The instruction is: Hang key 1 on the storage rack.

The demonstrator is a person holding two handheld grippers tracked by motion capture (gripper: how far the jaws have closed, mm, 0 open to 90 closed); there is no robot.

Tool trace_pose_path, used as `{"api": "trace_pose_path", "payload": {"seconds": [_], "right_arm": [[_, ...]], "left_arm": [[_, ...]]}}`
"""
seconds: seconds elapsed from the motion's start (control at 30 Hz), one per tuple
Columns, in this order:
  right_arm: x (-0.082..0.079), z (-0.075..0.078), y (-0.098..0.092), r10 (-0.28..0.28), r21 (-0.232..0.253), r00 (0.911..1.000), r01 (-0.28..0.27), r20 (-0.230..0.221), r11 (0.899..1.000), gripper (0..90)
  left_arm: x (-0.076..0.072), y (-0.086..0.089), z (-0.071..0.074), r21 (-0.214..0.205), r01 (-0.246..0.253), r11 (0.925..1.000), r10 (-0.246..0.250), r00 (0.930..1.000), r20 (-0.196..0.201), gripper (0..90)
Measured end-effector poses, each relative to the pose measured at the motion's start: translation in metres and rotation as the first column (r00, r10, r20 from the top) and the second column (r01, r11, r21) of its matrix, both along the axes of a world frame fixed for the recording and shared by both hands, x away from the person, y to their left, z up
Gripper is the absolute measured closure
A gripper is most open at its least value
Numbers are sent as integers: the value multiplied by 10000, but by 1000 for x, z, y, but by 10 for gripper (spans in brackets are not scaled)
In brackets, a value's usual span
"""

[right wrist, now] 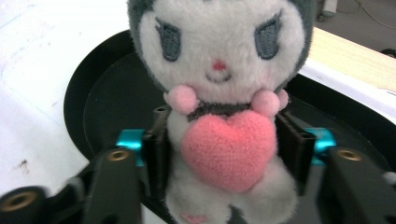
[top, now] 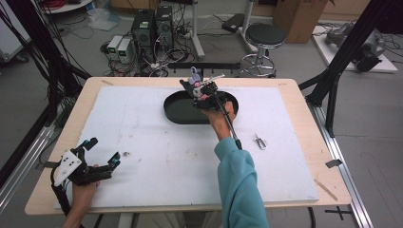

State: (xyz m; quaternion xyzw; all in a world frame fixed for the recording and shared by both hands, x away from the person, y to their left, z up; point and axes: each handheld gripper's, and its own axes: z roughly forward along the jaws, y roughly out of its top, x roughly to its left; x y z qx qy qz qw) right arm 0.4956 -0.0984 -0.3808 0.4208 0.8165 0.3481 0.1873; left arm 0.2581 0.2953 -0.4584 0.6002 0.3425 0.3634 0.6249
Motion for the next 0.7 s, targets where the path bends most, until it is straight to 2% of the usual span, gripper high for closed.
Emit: {"api": "trace_pose_path", "payload": {"seconds": [0.03, 0.1, 0.17, 0.23, 0.33, 0.5, 0.7], "right_arm": [[0, 0, 0, 98, -155, 9999, -97, 84, 9998, 379], [-1, 1, 1, 284, -155, 9996, -283, 62, 9995, 196], [-4, 3, 0, 519, -117, 9986, -519, -49, 9986, 129], [-7, 7, -1, 773, -81, 9969, -772, 111, 9970, 4], [-15, 16, -6, 1028, 497, 9941, -1044, 346, 9933, 6], [-29, 29, -15, 1348, 618, 9888, -1388, 639, 9884, 6], [-54, 46, -40, 1335, 1297, 9837, -1489, 1202, 9803, 6]], "left_arm": [[0, 0, 0, 2, -1, 10000, 1, 10000, -1, 23], [0, 0, 0, 3, -1, 10000, 1, 10000, 1, 23], [0, 0, 0, 13, 1, 10000, -1, 10000, -1, 23], [0, 0, 0, -4, 2, 10000, -2, 10000, 0, 23], [0, 0, 0, -5, 0, 10000, 0, 10000, -1, 23], [0, 0, 0, -39, -4, 10000, 4, 10000, -2, 23], [0, 0, 0, 3, -6, 10000, 6, 10000, -9, 23]]}}
